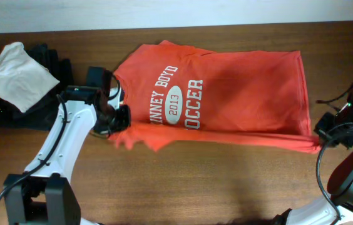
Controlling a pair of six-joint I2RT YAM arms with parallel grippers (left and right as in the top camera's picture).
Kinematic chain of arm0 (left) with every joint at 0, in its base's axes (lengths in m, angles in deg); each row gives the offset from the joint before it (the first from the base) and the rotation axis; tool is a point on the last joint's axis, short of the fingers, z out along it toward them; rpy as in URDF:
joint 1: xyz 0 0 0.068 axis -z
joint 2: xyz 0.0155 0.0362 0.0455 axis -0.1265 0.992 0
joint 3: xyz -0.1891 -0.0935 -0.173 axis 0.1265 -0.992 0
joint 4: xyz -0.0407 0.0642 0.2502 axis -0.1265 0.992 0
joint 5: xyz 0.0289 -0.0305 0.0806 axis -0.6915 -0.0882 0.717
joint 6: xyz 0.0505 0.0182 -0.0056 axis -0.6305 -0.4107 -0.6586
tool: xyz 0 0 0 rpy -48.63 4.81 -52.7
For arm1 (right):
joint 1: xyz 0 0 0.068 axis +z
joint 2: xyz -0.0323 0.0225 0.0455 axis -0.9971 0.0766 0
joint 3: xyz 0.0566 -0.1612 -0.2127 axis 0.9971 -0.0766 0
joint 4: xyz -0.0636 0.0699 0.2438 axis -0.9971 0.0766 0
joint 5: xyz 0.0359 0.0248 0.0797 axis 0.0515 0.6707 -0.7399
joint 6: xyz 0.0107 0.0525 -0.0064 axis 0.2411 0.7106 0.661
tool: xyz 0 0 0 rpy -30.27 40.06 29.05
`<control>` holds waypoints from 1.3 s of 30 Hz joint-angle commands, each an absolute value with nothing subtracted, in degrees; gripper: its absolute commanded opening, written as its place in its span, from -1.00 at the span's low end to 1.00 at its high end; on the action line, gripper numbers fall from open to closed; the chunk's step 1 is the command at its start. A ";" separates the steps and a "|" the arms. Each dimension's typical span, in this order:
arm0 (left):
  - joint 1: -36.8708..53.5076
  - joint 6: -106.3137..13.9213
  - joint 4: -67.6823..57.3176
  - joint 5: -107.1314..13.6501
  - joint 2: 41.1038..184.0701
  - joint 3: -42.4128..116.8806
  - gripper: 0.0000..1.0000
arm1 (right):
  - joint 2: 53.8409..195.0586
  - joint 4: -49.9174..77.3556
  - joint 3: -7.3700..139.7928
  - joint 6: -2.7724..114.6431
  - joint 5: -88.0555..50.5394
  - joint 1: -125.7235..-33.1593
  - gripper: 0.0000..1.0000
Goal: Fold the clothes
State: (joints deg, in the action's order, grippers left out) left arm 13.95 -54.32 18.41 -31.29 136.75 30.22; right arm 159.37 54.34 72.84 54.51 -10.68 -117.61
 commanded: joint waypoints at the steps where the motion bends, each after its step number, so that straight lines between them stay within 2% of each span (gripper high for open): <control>1: 13.49 -51.76 12.18 -33.54 138.85 29.82 -0.99 | 158.40 50.08 72.84 54.10 -14.44 -117.81 -0.92; 15: 12.92 -45.92 -5.39 -34.78 142.52 29.82 -0.99 | 158.62 33.44 72.84 54.10 -24.15 -117.09 -0.92; 26: 12.46 -45.55 -12.47 -34.57 148.05 29.82 -0.99 | 159.06 25.25 72.84 51.74 -18.22 -109.96 -0.92; 28: 12.46 -45.60 -14.99 -34.54 148.92 29.82 -0.86 | 159.06 24.00 72.84 51.74 -17.76 -109.83 -0.91; 32: 12.46 -45.60 -17.89 -34.37 149.36 29.82 -0.85 | 159.06 21.82 72.84 51.74 -17.74 -109.83 -0.90; 33: 12.46 -45.60 -18.66 -34.37 149.36 29.82 -0.85 | 159.06 21.23 72.84 51.74 -17.74 -109.83 -0.82; 34: 12.46 -45.60 -19.68 -34.30 149.36 29.82 -0.63 | 159.06 20.61 72.84 51.74 -17.74 -109.83 -0.51; 35: 12.44 -45.60 -20.62 -33.65 149.36 29.82 -0.34 | 159.06 20.24 72.84 51.74 -17.74 -109.83 -0.34; 36: 12.35 -45.60 -21.59 -32.36 149.36 29.82 -0.14 | 159.06 20.07 72.84 51.74 -17.74 -109.83 -0.14; 37: 12.11 -45.60 -22.35 -31.29 149.36 29.89 0.15 | 159.06 20.18 72.84 51.74 -17.74 -109.83 0.17; 38: 11.67 -45.60 -22.46 -31.35 149.36 30.00 0.23 | 159.06 20.55 72.84 51.72 -17.68 -109.83 0.27; 39: 11.28 -45.60 -22.20 -31.35 149.36 30.00 0.27 | 159.06 21.21 72.84 51.70 -17.30 -109.83 0.27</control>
